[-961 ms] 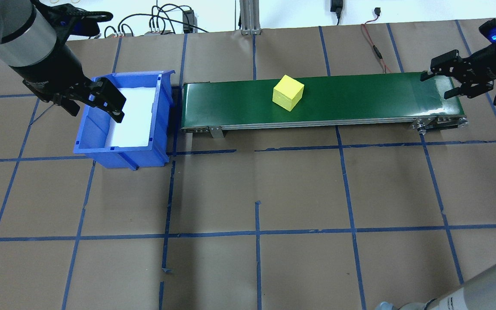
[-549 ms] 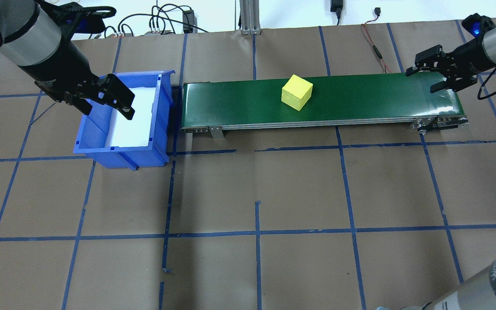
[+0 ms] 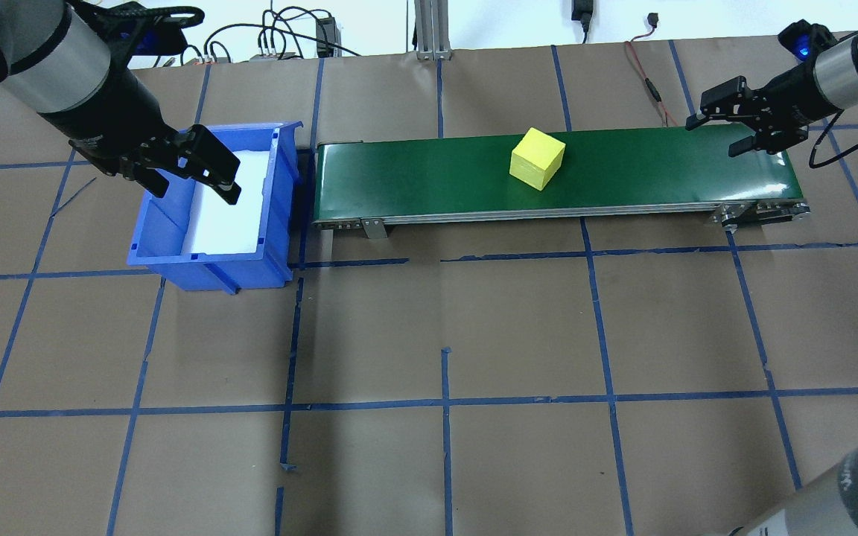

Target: Move block left to right into plate

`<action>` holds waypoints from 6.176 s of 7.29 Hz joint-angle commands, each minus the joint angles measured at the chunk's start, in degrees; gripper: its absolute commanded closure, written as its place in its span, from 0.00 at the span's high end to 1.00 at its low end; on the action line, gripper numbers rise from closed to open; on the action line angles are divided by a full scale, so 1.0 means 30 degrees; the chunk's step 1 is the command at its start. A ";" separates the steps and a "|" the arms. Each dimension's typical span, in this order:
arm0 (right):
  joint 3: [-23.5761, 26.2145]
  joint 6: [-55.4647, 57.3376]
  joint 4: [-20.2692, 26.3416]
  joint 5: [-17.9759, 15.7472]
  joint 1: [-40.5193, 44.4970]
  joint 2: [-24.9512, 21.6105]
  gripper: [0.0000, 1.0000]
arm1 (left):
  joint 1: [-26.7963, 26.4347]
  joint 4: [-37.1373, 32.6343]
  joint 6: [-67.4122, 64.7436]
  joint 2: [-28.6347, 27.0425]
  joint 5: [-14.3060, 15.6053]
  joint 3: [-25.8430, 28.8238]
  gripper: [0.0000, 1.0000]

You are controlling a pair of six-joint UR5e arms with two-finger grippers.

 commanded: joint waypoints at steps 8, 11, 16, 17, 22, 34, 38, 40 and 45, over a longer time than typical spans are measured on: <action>-0.0072 0.0407 -0.1681 -0.0220 0.1067 0.0747 1.00 | -0.0177 -0.0176 -0.0123 -0.0050 -0.0037 0.0000 1.00; -0.0043 0.2045 -0.2033 -0.0249 0.1684 0.0805 1.00 | -0.0265 -0.0177 -0.0153 -0.0050 -0.0038 0.0000 1.00; -0.0130 0.3191 -0.2062 -0.0191 0.1802 0.1067 1.00 | -0.0265 -0.0235 -0.0006 -0.0050 -0.0008 0.0000 1.00; -0.0160 0.3194 -0.2120 -0.0133 0.1802 0.1098 1.00 | -0.0207 -0.0206 0.0023 -0.0050 -0.0037 0.0000 1.00; -0.0131 0.3223 -0.3585 -0.0220 0.1802 0.1975 1.00 | -0.0060 -0.0176 0.0023 -0.0050 -0.0037 -0.0029 1.00; 0.1064 -0.3403 0.0873 -0.9584 0.0784 -0.2635 0.17 | -0.0119 -0.0382 -0.4401 0.0770 0.1369 0.0000 1.00; 0.6542 -1.1429 0.3123 -1.1880 -0.6115 -0.8716 0.17 | -0.0119 -0.0382 -0.4401 0.0770 0.1369 0.0000 1.00; 0.8355 -1.4690 0.2050 -1.1734 -1.0104 -0.8687 0.17 | -0.0119 -0.0382 -0.4401 0.0770 0.1369 0.0000 1.00; 1.0155 -2.0418 -0.4317 -0.9505 -1.6391 -0.4703 0.31 | -0.0119 -0.0382 -0.4401 0.0770 0.1369 -0.0029 1.00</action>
